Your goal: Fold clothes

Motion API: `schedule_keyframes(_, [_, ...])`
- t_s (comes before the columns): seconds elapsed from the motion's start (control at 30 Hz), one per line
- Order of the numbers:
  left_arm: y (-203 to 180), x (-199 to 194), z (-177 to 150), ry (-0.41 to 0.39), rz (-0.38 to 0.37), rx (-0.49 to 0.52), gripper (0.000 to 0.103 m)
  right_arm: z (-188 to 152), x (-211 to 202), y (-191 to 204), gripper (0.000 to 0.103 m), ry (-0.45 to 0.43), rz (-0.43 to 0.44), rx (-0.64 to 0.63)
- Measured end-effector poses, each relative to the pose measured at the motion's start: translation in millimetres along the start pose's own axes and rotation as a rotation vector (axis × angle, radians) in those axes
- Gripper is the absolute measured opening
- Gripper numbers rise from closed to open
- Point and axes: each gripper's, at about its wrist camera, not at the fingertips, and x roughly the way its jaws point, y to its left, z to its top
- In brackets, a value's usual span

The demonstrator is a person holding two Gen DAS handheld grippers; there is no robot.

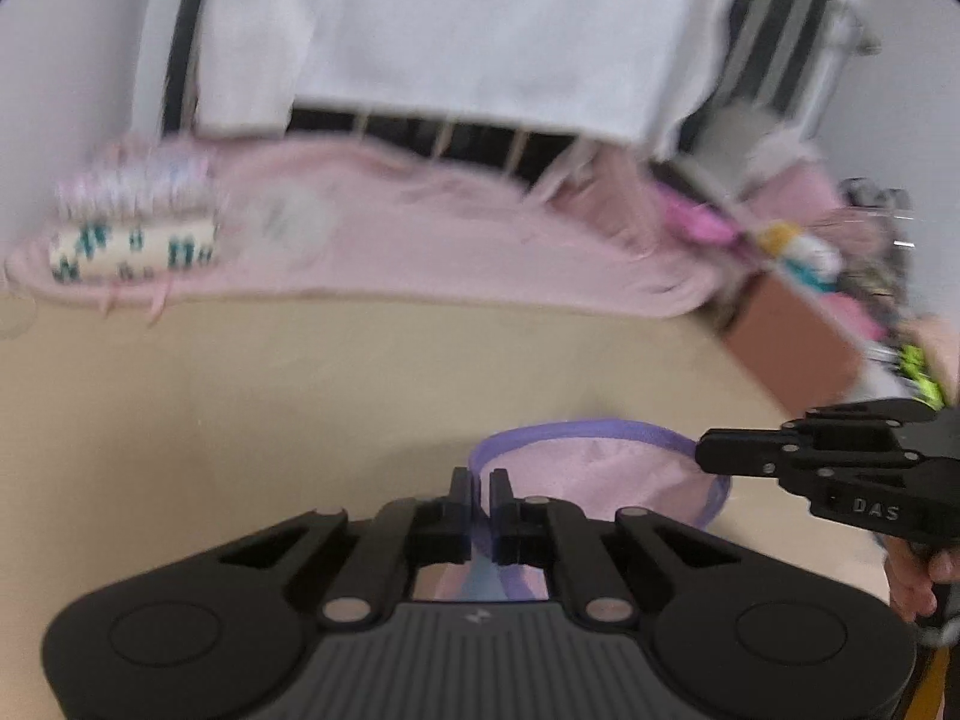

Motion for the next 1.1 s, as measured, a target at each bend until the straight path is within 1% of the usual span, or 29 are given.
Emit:
schedule_keyframes(0.07, [-14,-32,-31,-0.037,0.009,0.012,0.004,-19,-32,21,0.002,-0.02,0.014,-0.05])
schedule_keyframes(0.13, [-22,-55,-67,-0.046,0.044,0.015,0.004,-46,-54,41,0.002,-0.004,0.03,-0.085])
schedule_keyframes(0.17, [-22,-65,-87,-0.047,0.046,-0.007,0.004,-60,-64,51,0.002,0.009,0.04,-0.1])
schedule_keyframes(0.23, [-17,-77,-117,-0.018,0.028,-0.026,0.006,-94,-74,68,0.003,0.052,0.071,-0.111])
schedule_keyframes(0.27, [-14,-82,-131,0.0,0.018,-0.032,0.009,-107,-78,72,0.005,0.073,0.094,-0.104])
schedule_keyframes(0.3, [-11,-87,-144,0.017,0.008,-0.037,0.01,-118,-83,73,0.006,0.092,0.109,-0.091])
schedule_keyframes(0.33, [-7,-92,-151,0.024,0.008,-0.039,0.011,-125,-89,72,0.006,0.089,0.104,-0.067])
schedule_keyframes(0.4, [-2,-105,-154,0.019,0.009,-0.036,0.015,-133,-102,67,0.01,0.057,0.113,-0.015])
schedule_keyframes(0.43, [-2,-110,-149,-0.002,-0.004,-0.035,0.018,-133,-108,64,0.011,0.031,0.123,0.011])
schedule_keyframes(0.47, [-3,-113,-141,-0.032,-0.018,-0.038,0.025,-130,-109,63,0.013,0.003,0.128,0.026])
schedule_keyframes(0.5, [-8,-109,-133,-0.045,0.0,-0.042,0.027,-126,-105,63,0.013,-0.019,0.127,0.035])
schedule_keyframes(0.57, [-19,-93,-119,-0.053,0.075,-0.049,0.025,-117,-95,64,0.013,-0.054,0.117,0.056])
schedule_keyframes(0.63, [-31,-80,-113,-0.057,0.112,-0.046,0.025,-113,-73,62,0.015,-0.026,0.069,0.104])
schedule_keyframes(0.67, [-36,-76,-113,-0.061,0.125,-0.058,0.028,-112,-64,60,0.02,-0.017,0.054,0.137])
schedule_keyframes(0.7, [-38,-72,-114,-0.061,0.126,-0.067,0.029,-113,-62,54,0.03,-0.025,0.07,0.193])
schedule_keyframes(0.73, [-39,-70,-115,-0.06,0.121,-0.074,0.034,-115,-60,47,0.039,-0.033,0.086,0.249])
schedule_keyframes(0.77, [-39,-66,-117,-0.052,0.126,-0.079,0.034,-116,-58,40,0.055,-0.045,0.108,0.308])
schedule_keyframes(0.8, [-38,-62,-119,-0.041,0.136,-0.082,0.034,-120,-57,32,0.055,-0.063,0.146,0.378])
schedule_keyframes(0.83, [-36,-59,-121,-0.026,0.146,-0.084,0.031,-125,-53,24,0.051,-0.058,0.179,0.445])
schedule_keyframes(0.87, [-33,-55,-123,-0.008,0.158,-0.085,0.03,-129,-48,16,0.029,-0.053,0.212,0.511])
schedule_keyframes(0.9, [-30,-52,-125,0.005,0.165,-0.092,0.03,-133,-45,11,0.013,-0.048,0.235,0.556])
schedule_keyframes(0.93, [-26,-51,-127,0.015,0.163,-0.105,0.028,-135,-46,14,0.011,-0.044,0.227,0.542])
schedule_keyframes(0.97, [-22,-53,-128,0.015,0.159,-0.113,0.028,-137,-46,18,0.005,-0.039,0.22,0.527])
schedule_keyframes(1.0, [-19,-55,-129,0.009,0.158,-0.118,0.029,-139,-46,22,0.004,-0.034,0.212,0.513])
schedule_keyframes(1.03, [-16,-58,-131,0.002,0.156,-0.123,0.029,-140,-47,26,0.004,-0.029,0.208,0.497])
schedule_keyframes(1.07, [-13,-60,-132,-0.005,0.154,-0.128,0.032,-142,-49,31,0.004,-0.025,0.211,0.479])
schedule_keyframes(1.1, [-12,-62,-132,-0.021,0.169,-0.129,0.034,-142,-49,35,0.006,-0.017,0.197,0.456])
